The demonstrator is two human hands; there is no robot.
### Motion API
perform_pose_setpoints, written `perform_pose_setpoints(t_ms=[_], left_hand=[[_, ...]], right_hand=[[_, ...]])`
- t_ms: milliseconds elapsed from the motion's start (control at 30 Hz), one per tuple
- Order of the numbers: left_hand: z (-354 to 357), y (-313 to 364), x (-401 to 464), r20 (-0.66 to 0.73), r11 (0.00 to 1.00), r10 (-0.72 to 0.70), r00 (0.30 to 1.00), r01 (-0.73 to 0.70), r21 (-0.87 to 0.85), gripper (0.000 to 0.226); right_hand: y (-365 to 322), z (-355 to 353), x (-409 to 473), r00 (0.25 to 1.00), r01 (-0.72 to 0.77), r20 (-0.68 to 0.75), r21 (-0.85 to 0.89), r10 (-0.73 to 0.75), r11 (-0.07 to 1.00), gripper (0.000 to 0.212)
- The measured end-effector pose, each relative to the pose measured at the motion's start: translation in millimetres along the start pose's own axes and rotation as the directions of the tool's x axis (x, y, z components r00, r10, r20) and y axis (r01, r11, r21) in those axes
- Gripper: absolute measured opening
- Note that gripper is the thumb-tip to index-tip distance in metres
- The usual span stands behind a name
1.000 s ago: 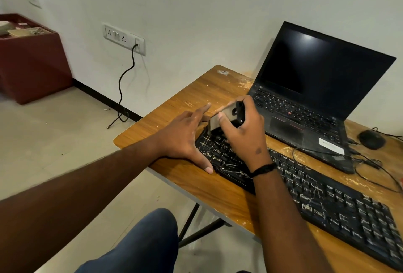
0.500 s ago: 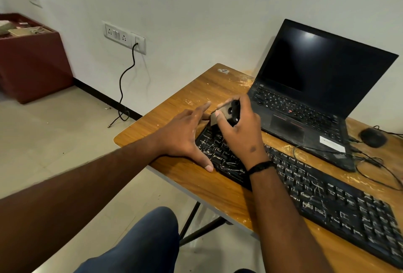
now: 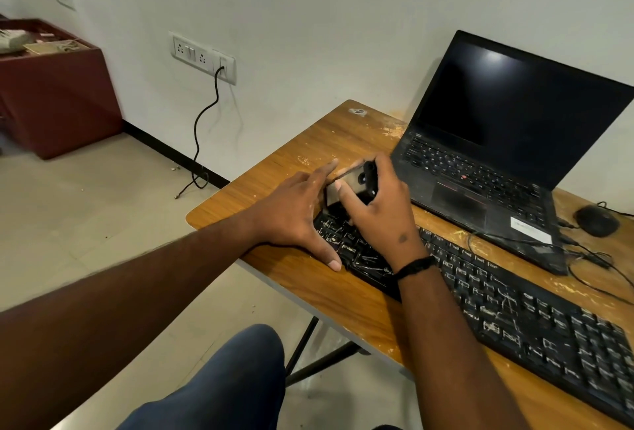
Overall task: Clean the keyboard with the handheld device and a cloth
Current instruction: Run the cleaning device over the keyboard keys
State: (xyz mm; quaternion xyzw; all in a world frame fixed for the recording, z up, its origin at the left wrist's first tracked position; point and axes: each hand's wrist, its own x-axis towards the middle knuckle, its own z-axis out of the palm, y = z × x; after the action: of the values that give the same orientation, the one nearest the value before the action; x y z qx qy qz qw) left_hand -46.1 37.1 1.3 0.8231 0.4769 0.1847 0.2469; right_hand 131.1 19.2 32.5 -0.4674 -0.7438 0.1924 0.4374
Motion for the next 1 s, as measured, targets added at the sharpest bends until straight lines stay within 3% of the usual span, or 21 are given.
perform_pose_setpoints(t_ms=[100, 267, 533, 833, 1000], left_hand=[[0.4, -1.4, 0.8, -0.003, 1.0, 0.006, 1.0, -0.006, 0.002, 0.158], [-1.2, 1.2, -1.6, 0.002, 1.0, 0.008, 1.0, -0.008, -0.003, 0.158], [-0.4, -0.6, 0.3, -0.002, 1.0, 0.011, 1.0, -0.011, -0.004, 0.159], [-2.1, 4.0, -1.4, 0.0, 1.0, 0.024, 1.0, -0.024, 0.006, 0.157], [-0.7, 1.3, -0.5, -0.009, 1.0, 0.01, 1.0, -0.01, 0.015, 0.159]], right_hand=[[-1.4, -1.7, 1.2, 0.999, 0.028, -0.034, 0.009, -0.028, 1.0, 0.029], [-7.0, -7.4, -2.2, 0.993, 0.054, 0.102, 0.105, -0.065, 0.993, 0.022], [-6.5, -11.2, -1.4, 0.992, 0.088, 0.082, 0.098, -0.096, 0.991, 0.022], [1.0, -25.1, 1.1, 0.996, 0.0, 0.094, 0.091, -0.009, 0.996, 0.019], [-2.1, -11.6, -0.9, 0.992, 0.026, 0.124, 0.104, -0.039, 0.994, 0.024]])
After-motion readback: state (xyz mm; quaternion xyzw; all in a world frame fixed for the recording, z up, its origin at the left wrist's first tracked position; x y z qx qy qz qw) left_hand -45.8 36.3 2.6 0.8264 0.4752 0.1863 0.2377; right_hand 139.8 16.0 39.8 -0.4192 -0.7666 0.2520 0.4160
